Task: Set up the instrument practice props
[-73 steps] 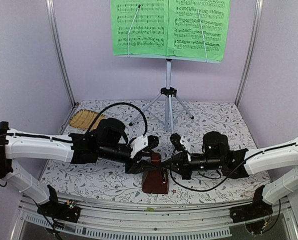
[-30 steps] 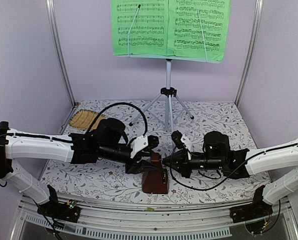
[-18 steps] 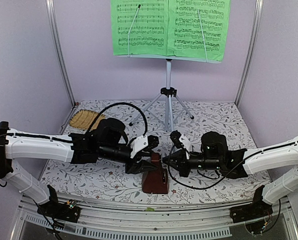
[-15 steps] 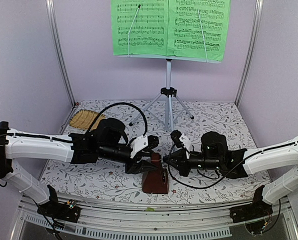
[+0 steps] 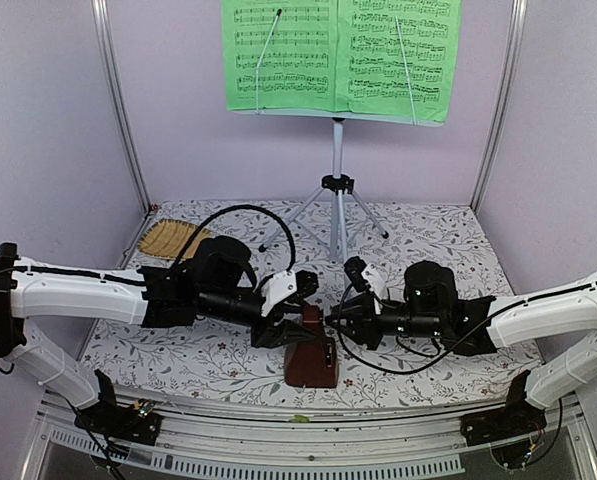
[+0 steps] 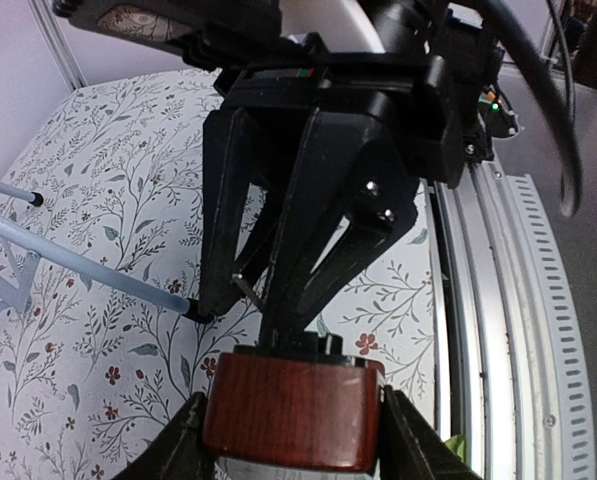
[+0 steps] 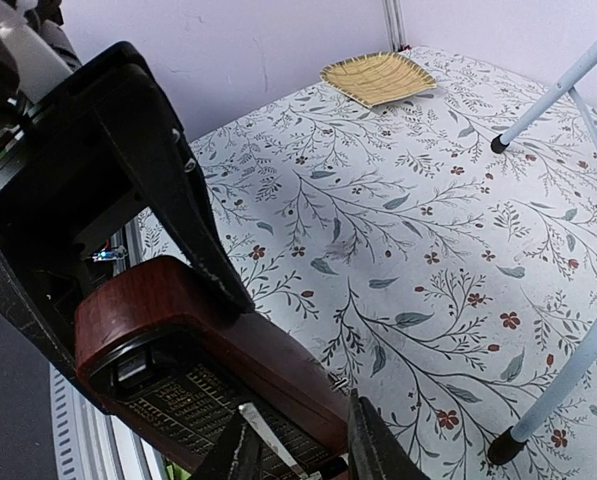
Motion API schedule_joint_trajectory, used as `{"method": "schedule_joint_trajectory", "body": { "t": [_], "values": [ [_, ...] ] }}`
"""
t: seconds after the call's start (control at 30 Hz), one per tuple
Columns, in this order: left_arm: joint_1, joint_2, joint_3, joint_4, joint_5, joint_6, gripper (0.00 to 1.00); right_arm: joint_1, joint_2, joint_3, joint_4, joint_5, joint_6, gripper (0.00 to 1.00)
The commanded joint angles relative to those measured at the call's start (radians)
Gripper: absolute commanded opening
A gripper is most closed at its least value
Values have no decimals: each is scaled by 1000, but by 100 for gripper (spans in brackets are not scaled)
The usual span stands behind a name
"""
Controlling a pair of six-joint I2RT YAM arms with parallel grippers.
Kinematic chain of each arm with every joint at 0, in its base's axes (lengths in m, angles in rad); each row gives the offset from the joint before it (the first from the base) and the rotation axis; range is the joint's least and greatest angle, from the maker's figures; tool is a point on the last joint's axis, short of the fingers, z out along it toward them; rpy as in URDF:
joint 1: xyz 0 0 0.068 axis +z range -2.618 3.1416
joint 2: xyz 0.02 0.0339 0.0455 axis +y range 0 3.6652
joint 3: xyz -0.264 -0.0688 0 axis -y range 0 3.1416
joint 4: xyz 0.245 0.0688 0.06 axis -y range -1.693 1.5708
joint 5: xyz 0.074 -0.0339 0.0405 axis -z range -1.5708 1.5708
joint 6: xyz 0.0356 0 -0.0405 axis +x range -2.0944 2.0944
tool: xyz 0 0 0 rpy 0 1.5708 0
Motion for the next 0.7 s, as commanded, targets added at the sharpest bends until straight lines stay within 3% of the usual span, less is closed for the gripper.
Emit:
{"method": "schedule_joint_trajectory", "body": {
  "t": [0.0, 0.3, 0.67],
  "values": [
    [-10, -17, 2, 28, 40, -19, 10, -41, 20, 7, 6, -26, 21, 32],
    [-12, -16, 8, 25, 53, -13, 10, -113, 110, 51, 0, -60, 63, 40],
    [-16, -20, 7, 13, 51, -13, 10, -155, 181, 97, -63, 23, 138, 45]
  ]
}}
